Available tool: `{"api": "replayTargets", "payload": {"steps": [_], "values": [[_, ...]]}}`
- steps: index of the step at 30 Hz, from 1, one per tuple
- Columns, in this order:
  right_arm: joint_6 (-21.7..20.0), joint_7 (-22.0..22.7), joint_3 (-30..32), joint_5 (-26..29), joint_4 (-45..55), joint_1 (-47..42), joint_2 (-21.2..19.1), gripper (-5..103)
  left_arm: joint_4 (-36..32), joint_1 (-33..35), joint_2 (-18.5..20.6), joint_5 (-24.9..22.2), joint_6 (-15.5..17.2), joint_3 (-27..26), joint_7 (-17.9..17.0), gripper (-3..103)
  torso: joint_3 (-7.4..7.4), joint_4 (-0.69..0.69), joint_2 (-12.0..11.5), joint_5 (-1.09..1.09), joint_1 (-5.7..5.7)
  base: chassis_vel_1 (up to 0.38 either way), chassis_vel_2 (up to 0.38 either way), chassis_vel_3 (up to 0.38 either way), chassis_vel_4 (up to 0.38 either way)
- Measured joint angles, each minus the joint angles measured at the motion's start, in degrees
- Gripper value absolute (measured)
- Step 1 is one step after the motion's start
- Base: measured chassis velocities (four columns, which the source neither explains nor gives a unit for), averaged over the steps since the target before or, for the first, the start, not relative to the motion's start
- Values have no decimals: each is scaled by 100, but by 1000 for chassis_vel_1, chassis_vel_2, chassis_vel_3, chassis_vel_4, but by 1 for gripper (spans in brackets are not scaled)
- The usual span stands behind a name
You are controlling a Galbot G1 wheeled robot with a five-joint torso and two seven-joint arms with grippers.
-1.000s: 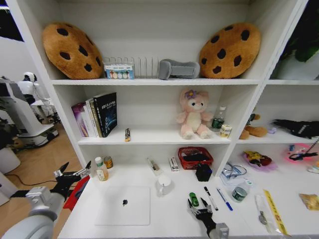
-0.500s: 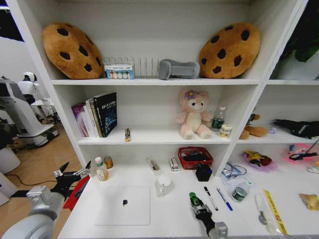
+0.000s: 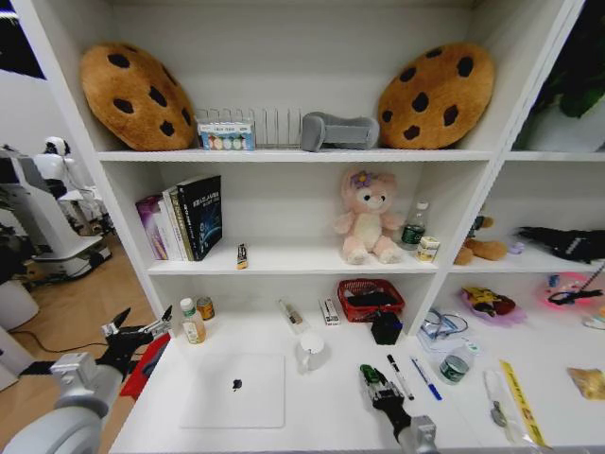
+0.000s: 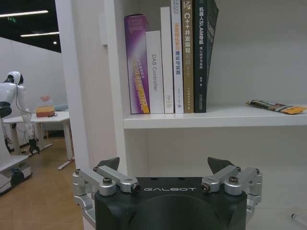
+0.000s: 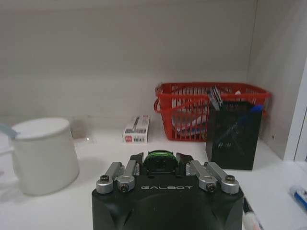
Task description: Organize the objects on the table.
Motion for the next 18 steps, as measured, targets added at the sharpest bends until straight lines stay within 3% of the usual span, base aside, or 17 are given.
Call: {"api": "replayTargets", "payload": {"steps": [18], "values": [[-203,3,121,339,595,87,-220,37,7,42,-96,84,-3,32,6,100,0,0,0,0,0,0,0,0,0]]}}
